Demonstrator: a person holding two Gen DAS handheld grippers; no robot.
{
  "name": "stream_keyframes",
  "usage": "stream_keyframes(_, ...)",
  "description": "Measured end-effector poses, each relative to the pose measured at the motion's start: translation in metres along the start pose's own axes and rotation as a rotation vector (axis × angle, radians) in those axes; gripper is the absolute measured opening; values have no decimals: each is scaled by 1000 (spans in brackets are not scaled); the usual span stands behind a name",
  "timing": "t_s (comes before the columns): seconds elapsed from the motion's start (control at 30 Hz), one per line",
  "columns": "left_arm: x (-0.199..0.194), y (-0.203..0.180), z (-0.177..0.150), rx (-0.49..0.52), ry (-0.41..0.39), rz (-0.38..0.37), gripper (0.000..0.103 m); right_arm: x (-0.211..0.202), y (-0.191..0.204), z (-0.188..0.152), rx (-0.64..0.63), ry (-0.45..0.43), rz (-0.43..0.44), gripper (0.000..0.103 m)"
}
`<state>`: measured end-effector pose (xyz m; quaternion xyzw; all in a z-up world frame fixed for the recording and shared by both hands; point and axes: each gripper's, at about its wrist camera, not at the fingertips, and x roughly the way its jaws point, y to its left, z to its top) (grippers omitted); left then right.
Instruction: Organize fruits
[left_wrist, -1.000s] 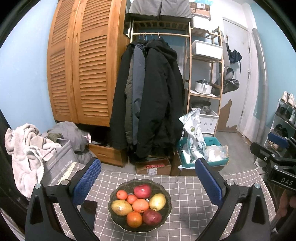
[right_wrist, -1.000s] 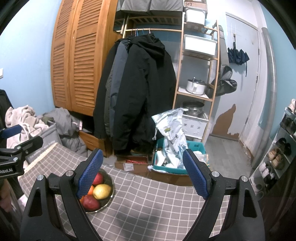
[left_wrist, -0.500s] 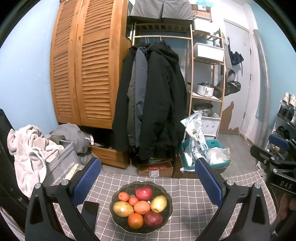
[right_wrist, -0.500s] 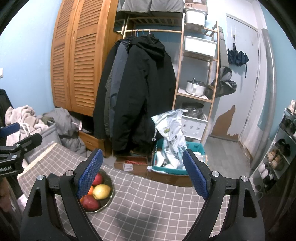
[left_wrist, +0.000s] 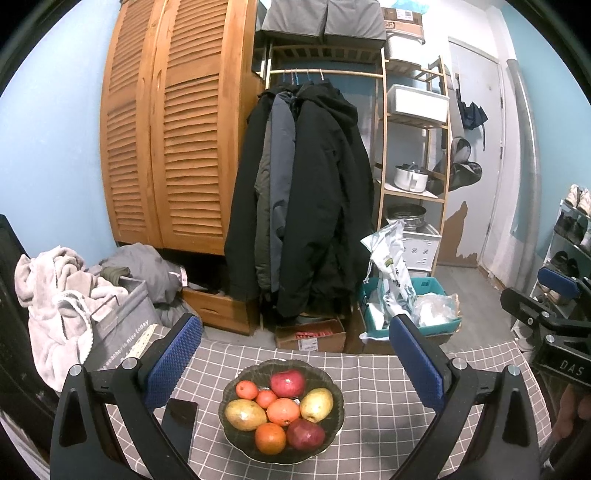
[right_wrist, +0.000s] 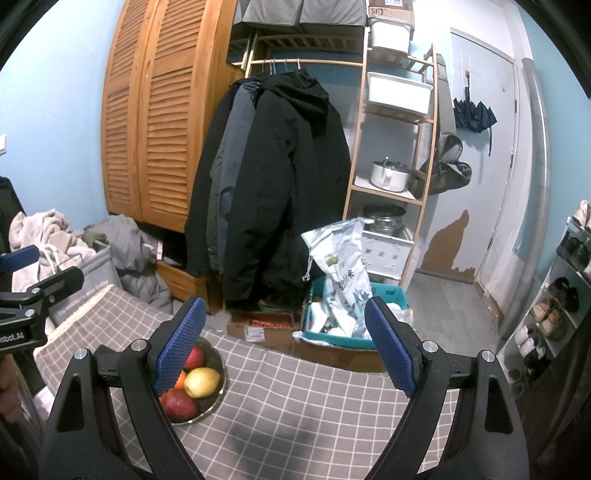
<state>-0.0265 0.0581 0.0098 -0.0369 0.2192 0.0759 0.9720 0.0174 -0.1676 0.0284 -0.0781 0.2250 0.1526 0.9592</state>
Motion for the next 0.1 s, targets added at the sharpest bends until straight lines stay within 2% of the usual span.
stream_keyframes(0.1, 0, -2, -1, 4, 5, -1, 102, 0, 0, 0, -1, 0, 1, 86)
